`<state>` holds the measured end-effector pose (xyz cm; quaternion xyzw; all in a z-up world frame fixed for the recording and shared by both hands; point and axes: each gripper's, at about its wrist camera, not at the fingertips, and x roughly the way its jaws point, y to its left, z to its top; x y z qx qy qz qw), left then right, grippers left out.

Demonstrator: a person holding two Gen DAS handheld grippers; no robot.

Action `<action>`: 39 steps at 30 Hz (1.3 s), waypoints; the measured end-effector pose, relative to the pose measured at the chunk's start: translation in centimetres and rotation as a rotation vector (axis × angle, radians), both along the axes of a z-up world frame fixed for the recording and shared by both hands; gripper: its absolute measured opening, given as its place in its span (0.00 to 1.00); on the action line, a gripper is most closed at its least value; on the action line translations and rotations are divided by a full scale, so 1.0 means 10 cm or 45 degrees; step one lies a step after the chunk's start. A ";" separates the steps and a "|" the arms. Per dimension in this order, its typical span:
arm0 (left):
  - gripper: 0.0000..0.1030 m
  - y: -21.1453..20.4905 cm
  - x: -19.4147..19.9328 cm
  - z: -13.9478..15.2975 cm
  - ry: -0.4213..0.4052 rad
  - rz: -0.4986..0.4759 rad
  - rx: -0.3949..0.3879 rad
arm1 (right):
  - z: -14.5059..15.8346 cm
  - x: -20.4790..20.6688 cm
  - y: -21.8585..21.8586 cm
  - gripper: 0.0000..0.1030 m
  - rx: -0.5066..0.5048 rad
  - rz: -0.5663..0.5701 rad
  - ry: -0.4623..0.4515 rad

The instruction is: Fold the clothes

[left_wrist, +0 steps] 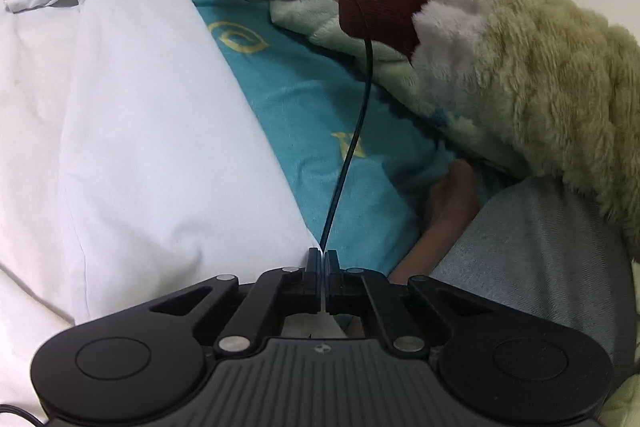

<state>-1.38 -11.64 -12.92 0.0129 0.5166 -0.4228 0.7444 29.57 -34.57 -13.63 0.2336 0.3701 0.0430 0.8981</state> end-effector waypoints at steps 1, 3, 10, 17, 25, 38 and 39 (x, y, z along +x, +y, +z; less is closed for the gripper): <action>0.01 0.00 0.00 0.00 0.008 -0.002 -0.001 | -0.03 0.02 0.00 0.05 -0.009 0.001 0.004; 0.01 0.00 0.01 -0.03 0.019 0.005 0.003 | -0.09 0.06 0.03 0.05 -0.040 0.013 0.004; 0.02 0.04 0.04 0.03 0.014 0.019 -0.027 | -0.08 -0.03 0.08 0.07 -0.100 0.035 -0.021; 0.15 0.28 0.01 0.44 -0.180 0.062 -0.090 | 0.31 -0.58 0.18 0.08 -0.268 0.042 -0.087; 0.39 0.78 0.08 0.80 -0.399 0.308 -0.080 | 0.99 -1.48 0.44 0.08 -0.258 0.024 -0.193; 0.80 1.25 0.25 1.16 -0.679 0.618 0.026 | 1.24 -2.73 1.13 0.24 -0.178 -0.004 -0.317; 0.81 1.28 0.26 1.18 -0.694 0.638 0.036 | 1.22 -2.76 1.18 0.33 -0.187 0.007 -0.323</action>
